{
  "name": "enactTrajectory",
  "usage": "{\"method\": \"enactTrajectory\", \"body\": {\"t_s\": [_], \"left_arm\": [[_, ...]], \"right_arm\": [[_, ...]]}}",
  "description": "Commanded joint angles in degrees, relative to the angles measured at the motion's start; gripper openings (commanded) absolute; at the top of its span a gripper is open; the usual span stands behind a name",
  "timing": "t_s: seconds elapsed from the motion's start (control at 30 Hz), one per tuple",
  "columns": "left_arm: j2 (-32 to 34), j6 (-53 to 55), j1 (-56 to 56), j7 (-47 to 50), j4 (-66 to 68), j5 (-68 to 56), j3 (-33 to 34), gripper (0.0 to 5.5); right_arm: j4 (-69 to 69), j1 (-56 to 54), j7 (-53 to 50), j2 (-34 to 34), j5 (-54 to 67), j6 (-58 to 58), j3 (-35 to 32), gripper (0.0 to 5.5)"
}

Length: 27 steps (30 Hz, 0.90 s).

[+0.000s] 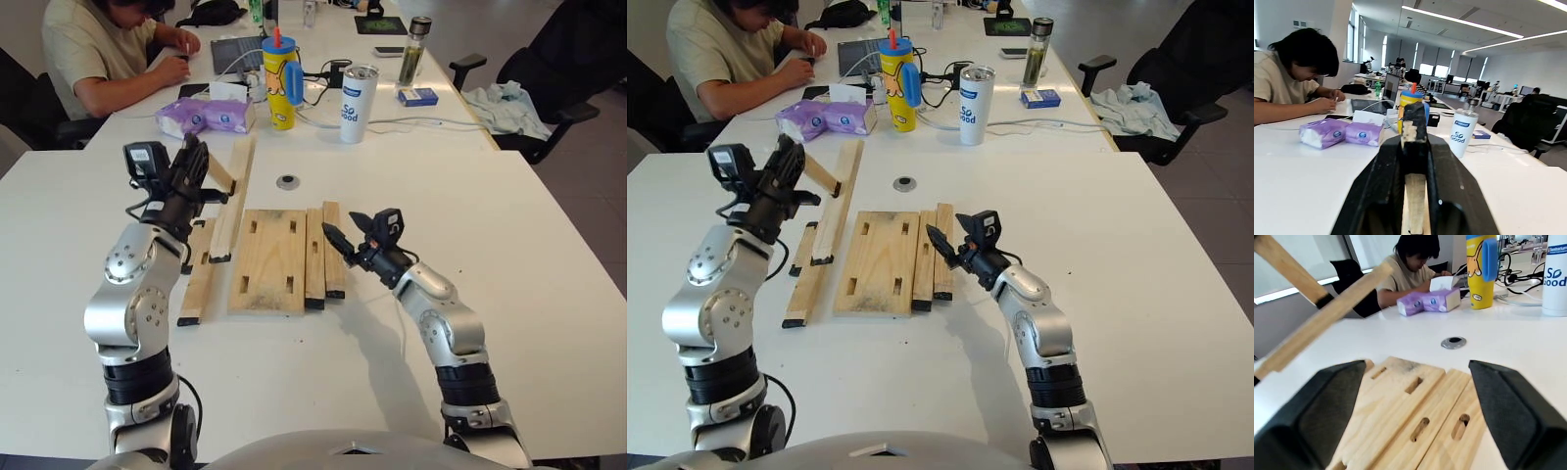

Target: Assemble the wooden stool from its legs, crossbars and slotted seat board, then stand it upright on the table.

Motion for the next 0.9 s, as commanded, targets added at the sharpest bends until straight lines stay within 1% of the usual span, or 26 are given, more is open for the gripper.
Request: {"method": "enactTrajectory", "body": {"t_s": [0.03,0.1,0.2,0.23,0.3,0.4,0.5,0.63,0.77,0.9], "left_arm": [[-0.1,2.1,-2.5,-3.6,3.4,-7.2,2.0,0.42],[0.1,3.1,-3.4,-5.3,4.7,-10.7,2.6,0.42],[1.2,6.2,-5.6,-8.1,7.2,-17.1,3.7,0.42],[1.6,7.8,-6.4,-9.5,8.1,-19.9,3.9,0.42],[2.3,11.2,-8.2,-12.1,10.1,-25.2,4.1,0.42],[3.2,14.7,-10.4,-12.9,12.5,-31.8,5.6,0.42],[4.2,17.5,-12.2,-12.8,14.8,-37.2,6.6,0.42],[4.6,20.1,-12.7,-11.7,16.1,-43.3,7.0,0.42],[4.7,21.6,-12.2,-10.0,16.6,-48.0,6.8,0.42],[5.3,24.0,-11.9,-8.5,17.4,-54.2,6.3,0.42]], "right_arm": [[0.3,-3.9,4.7,-1.1,11.4,5.4,-6.5,4.59],[0.4,-4.9,6.7,-1.9,17.9,9.6,-9.2,4.83],[0.7,-5.7,8.8,-4.1,26.3,16.7,-12.2,5.35],[0.9,-5.6,9.5,-5.0,28.9,19.2,-13.0,5.4],[1.3,-5.3,10.8,-6.6,35.0,24.3,-15.2,5.4],[2.5,-6.1,11.2,-8.1,40.4,29.1,-16.8,5.4],[4.4,-7.9,8.6,-8.3,47.3,32.8,-19.8,5.4],[5.6,-9.1,6.4,-8.9,53.9,35.9,-22.0,5.4],[5.5,-9.9,5.2,-9.6,58.6,37.6,-22.6,5.4],[4.4,-9.7,5.0,-10.6,60.4,39.0,-21.4,5.4]]}}
